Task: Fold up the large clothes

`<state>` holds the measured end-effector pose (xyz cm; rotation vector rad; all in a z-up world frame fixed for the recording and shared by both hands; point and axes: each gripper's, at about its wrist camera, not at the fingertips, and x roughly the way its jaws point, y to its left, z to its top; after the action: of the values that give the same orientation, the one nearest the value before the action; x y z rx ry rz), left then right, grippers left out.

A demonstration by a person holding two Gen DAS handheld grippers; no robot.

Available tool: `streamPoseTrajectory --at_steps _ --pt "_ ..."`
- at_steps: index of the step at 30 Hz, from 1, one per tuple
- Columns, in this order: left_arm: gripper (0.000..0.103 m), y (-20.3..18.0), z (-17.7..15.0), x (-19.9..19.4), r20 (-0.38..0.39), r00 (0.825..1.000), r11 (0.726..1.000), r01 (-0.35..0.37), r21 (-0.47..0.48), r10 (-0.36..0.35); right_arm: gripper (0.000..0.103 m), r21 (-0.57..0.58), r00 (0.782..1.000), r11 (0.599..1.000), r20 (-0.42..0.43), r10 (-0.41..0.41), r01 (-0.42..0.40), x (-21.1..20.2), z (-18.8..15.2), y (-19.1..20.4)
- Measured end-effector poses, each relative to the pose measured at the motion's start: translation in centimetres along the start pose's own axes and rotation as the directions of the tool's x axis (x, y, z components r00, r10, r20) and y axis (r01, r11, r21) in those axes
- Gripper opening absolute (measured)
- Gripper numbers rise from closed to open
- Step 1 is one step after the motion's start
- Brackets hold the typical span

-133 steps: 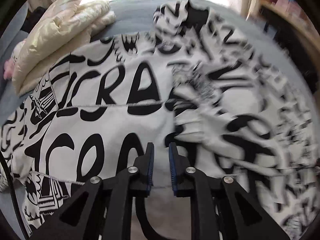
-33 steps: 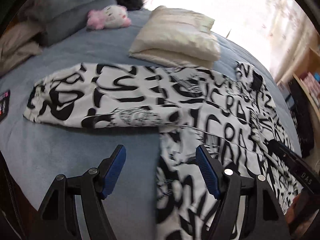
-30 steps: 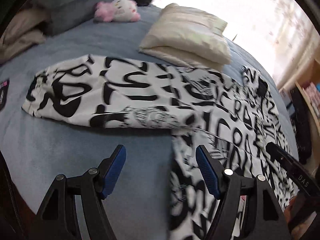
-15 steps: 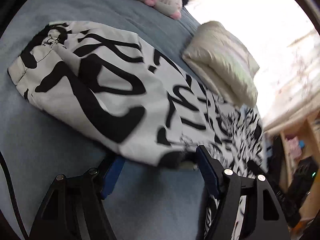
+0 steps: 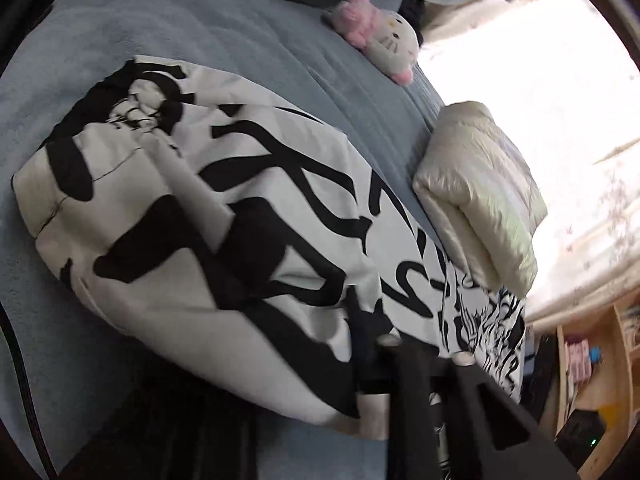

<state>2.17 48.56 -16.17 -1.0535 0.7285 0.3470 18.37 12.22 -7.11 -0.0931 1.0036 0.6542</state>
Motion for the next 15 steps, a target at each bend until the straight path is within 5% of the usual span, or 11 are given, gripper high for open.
streamPoseTrajectory --at_steps 7,15 --pt "0.005 -3.9 -0.3 -2.4 0.116 0.990 0.986 -0.099 0.132 0.083 0.046 -0.003 1.000 1.000 0.004 0.017 -0.017 -0.7 -0.3 0.1" --pt "0.005 -13.3 -1.2 -6.7 0.208 0.972 0.928 -0.174 0.328 0.109 0.046 0.026 0.998 0.999 0.052 0.023 -0.024 -3.7 -0.2 -1.4"
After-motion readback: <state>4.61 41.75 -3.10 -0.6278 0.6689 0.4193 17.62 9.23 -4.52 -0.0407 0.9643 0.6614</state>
